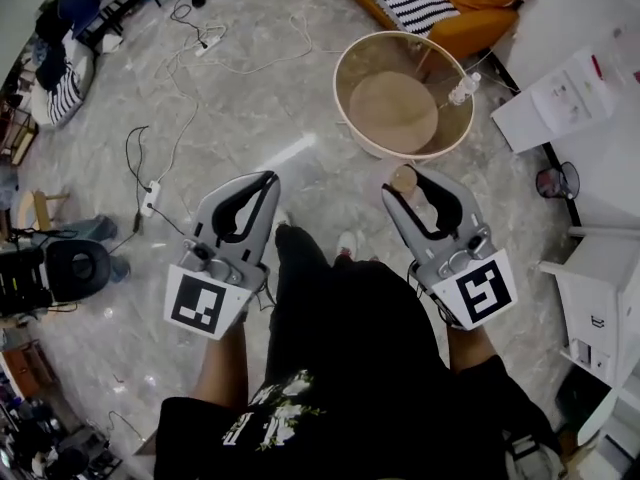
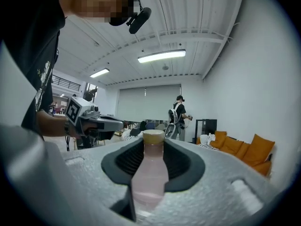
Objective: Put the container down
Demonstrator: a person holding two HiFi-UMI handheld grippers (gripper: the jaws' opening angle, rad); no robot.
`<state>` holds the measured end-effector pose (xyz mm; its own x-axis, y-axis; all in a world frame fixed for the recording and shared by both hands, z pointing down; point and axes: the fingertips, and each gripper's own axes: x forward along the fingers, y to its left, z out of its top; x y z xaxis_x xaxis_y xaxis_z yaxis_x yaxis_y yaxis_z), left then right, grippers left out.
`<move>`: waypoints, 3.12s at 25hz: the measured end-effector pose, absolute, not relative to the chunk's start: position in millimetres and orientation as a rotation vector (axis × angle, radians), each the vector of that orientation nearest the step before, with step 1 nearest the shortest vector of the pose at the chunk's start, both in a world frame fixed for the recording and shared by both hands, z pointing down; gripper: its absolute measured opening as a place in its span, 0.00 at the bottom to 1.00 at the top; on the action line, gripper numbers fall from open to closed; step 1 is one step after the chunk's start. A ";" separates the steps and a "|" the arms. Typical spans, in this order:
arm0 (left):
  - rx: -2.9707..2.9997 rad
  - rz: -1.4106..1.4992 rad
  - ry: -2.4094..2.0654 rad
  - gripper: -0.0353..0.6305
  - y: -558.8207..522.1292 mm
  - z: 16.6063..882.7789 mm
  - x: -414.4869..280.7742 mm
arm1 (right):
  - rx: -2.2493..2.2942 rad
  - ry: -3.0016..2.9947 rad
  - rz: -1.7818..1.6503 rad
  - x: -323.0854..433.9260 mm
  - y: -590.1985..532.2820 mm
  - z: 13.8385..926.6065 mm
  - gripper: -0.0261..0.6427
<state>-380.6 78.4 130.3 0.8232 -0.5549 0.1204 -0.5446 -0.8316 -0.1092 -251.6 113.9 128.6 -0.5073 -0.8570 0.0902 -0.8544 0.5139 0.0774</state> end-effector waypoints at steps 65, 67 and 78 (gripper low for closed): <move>-3.002 -0.196 -0.374 0.09 -280.9 154.4 -241.8 | 2.456 -1.772 0.103 -172.5 -173.3 152.1 0.22; -3.002 -0.183 -0.360 0.09 -295.2 150.1 -226.4 | 2.446 -1.783 0.104 -157.4 -187.0 150.2 0.22; -2.972 -0.186 -0.376 0.09 -342.6 155.5 -124.0 | 2.448 -1.769 0.137 -60.3 -233.7 167.3 0.22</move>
<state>-124.0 -342.6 155.5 0.9611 0.2385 0.1396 0.2557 -0.9590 -0.1225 -60.3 -233.7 167.3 0.3134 -0.9389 0.1423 -0.9496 -0.3105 0.0429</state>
